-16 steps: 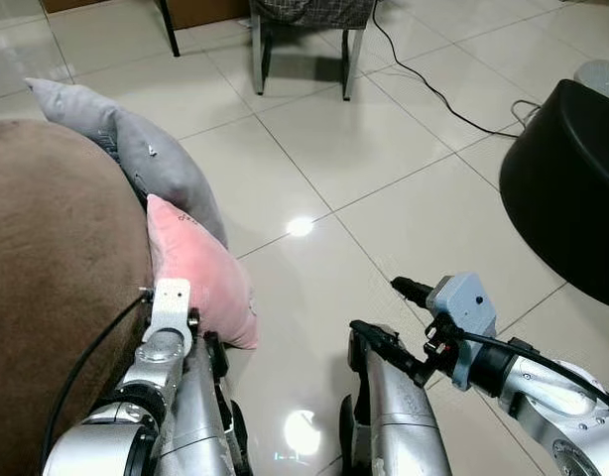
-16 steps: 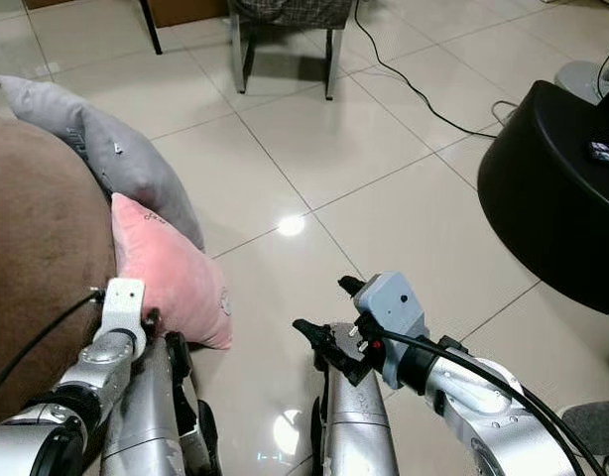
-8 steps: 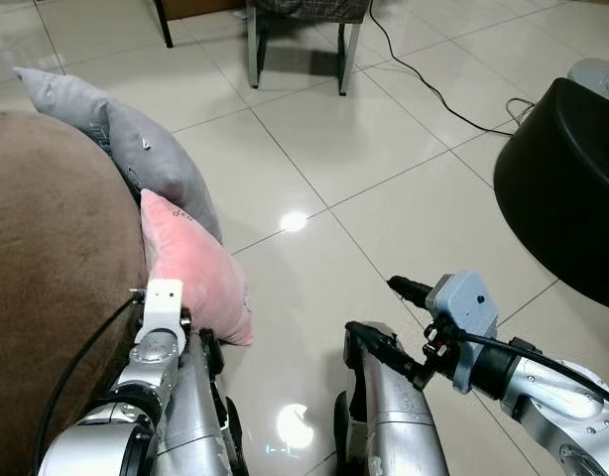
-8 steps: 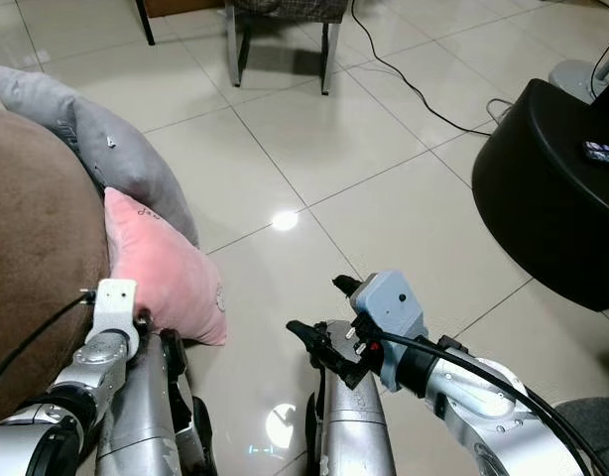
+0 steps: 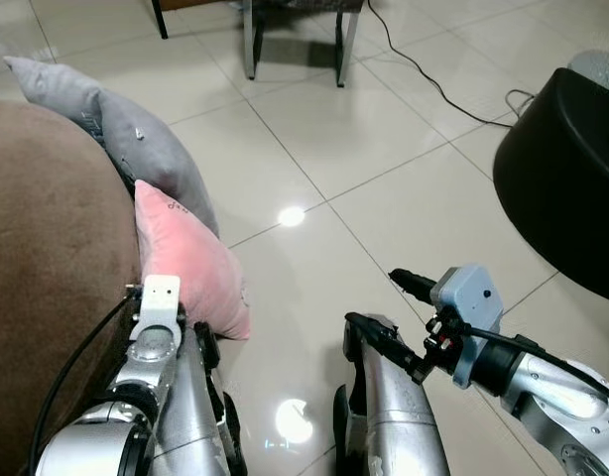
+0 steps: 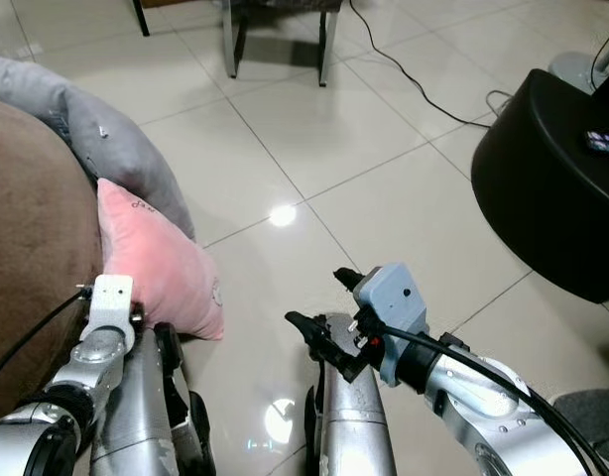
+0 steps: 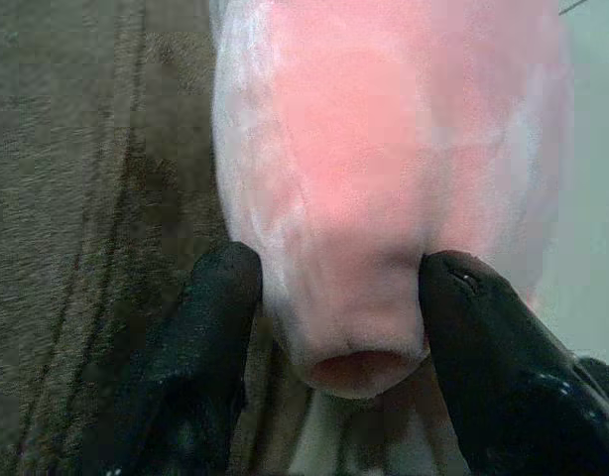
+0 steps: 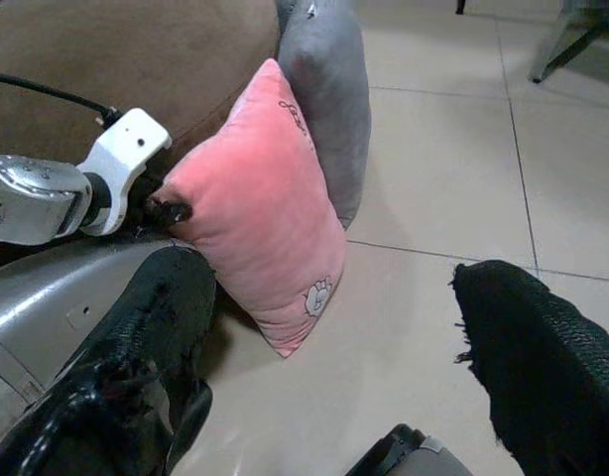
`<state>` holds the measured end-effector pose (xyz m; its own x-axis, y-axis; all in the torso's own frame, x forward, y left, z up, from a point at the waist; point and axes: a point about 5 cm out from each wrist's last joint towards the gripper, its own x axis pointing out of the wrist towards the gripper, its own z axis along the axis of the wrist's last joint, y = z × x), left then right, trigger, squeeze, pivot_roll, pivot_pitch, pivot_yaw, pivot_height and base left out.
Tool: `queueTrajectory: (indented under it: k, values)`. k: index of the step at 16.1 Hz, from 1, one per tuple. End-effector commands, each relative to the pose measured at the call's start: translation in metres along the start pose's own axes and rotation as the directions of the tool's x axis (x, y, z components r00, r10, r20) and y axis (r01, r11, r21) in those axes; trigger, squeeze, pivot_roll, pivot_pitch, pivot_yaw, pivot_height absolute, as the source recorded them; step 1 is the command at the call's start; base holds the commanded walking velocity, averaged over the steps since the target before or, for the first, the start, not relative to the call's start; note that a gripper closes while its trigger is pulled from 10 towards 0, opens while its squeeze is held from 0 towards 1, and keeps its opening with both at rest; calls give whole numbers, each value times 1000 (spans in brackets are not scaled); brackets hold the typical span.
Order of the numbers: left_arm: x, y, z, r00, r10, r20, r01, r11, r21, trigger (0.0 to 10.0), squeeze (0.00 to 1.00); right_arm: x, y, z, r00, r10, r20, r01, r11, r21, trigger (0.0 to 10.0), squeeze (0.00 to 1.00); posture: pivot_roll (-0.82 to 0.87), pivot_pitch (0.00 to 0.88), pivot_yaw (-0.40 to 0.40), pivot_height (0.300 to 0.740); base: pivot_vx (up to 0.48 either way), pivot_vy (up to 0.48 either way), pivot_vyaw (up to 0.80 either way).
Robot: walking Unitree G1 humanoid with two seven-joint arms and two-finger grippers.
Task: Move the pillow to the sofa from floor
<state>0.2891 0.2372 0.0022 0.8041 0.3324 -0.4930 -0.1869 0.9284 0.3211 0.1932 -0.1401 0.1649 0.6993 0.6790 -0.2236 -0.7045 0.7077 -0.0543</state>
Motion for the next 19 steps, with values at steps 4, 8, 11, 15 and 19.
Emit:
queueTrajectory:
  k: [4, 8, 11, 15, 19]
  values:
    - [-2, 0, -13, 998, 2, -63, 0, 1000, 20, 1137, 0, -6, 4, 2, 1000, 6, -12, -6, 1000, 1, 10000, 0, -284, 228, -67, 495, 0, 0, 0]
    - [-3, -3, -14, 998, -21, -64, 22, 1000, 2, 0, 0, -7, 4, 2, 1000, 9, -21, -8, 1000, 2, 10000, 0, -284, 224, -71, 495, 0, 0, 0]
    - [-3, -3, -16, 997, -27, -75, 27, 1000, -1, 0, 0, -6, 4, 1, 999, 23, -31, -23, 1000, 2, 10000, 0, -282, 222, -71, 495, 0, 0, 0]
    - [-3, -2, -16, 996, -31, -83, 31, 1000, 3, 0, 0, -6, 2, 1, 999, 28, -37, -28, 1000, -1, 10000, 0, -282, 216, -71, 495, 0, 0, 0]
    - [-4, -5, -18, 995, -41, -88, 41, 999, -6, 0, 0, -9, 3, 0, 999, 28, -43, -28, 1000, -1, 10000, 0, -276, 206, -73, 495, 0, 0, 0]
